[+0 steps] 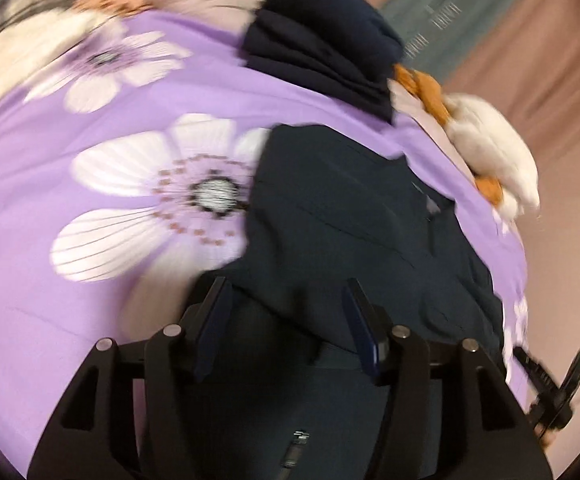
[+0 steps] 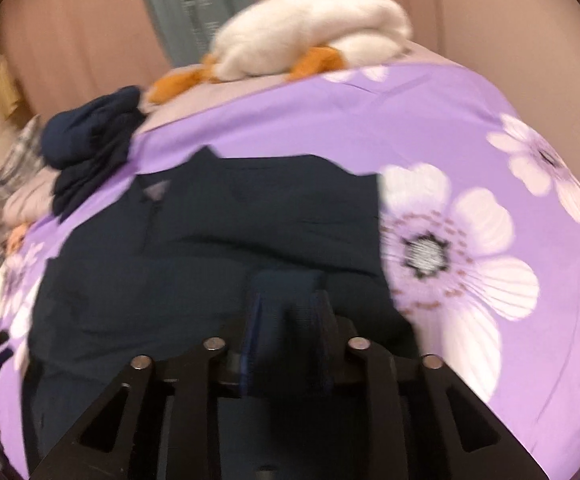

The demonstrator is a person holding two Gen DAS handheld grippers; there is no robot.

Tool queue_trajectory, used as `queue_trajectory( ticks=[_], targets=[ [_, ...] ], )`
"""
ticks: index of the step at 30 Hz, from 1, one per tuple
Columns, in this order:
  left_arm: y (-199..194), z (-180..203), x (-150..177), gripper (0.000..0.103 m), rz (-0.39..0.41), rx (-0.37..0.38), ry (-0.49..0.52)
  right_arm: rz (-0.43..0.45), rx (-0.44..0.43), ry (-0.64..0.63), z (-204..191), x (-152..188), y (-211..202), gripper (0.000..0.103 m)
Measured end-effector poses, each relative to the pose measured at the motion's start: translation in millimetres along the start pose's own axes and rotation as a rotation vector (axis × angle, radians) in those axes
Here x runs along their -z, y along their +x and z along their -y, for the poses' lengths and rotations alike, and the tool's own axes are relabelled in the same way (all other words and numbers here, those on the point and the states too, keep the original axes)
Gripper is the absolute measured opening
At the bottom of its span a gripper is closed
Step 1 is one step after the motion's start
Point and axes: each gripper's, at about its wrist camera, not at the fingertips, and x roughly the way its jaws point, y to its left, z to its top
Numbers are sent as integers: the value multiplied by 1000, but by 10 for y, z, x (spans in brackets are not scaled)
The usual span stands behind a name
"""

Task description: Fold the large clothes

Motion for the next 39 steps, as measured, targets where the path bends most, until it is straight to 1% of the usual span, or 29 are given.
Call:
queue_trajectory(
  ticks=[2,4,5,6,8,9,12,14,17,19,20,22,23,24,26,29,33,39],
  targets=[
    [81,210,25,56,-16,-5,77,-18,-57,-49,-185,-3,51,29],
    [180,422,45,54,-26,-9,147,-35,-86,-96,-366,21,127,29],
    [223,509,58,47,-22,-4,172,-41,-89,-120,-449,32,169,29],
    [278,607,66,35,-20,5,196,-47,-88,-148,-542,46,221,29],
    [381,752,68,23,-31,6,234,-56,-84,-189,-662,83,305,29],
    [436,818,78,21,-33,3,255,-59,-83,-206,-714,96,347,29],
    [582,973,120,19,-33,-19,324,-69,-88,-241,-793,135,455,29],
    [717,1014,158,19,-43,-51,359,-78,-89,-245,-802,139,521,29],
    [913,951,210,18,-76,-87,376,-98,-65,-246,-751,191,573,29],
    [995,871,228,15,-88,-97,377,-113,-41,-245,-700,223,618,29],
    [996,864,225,12,-84,-92,378,-119,-36,-240,-657,236,644,29],
    [974,835,214,11,-81,-83,374,-113,-23,-237,-598,271,637,29],
    [976,834,208,11,-83,-80,372,-108,-19,-234,-571,276,635,26],
    [976,828,201,11,-84,-78,371,-105,-21,-225,-533,277,631,21],
    [974,840,213,11,-81,-78,373,-105,-37,-200,-471,286,614,18],
    [968,852,228,11,-73,-81,377,-103,-54,-179,-433,289,606,17],
    [957,845,246,11,-71,-84,375,-103,-40,-189,-462,306,593,17],
    [925,833,283,12,-69,-99,392,-108,-49,-169,-430,292,597,17]
  ],
)
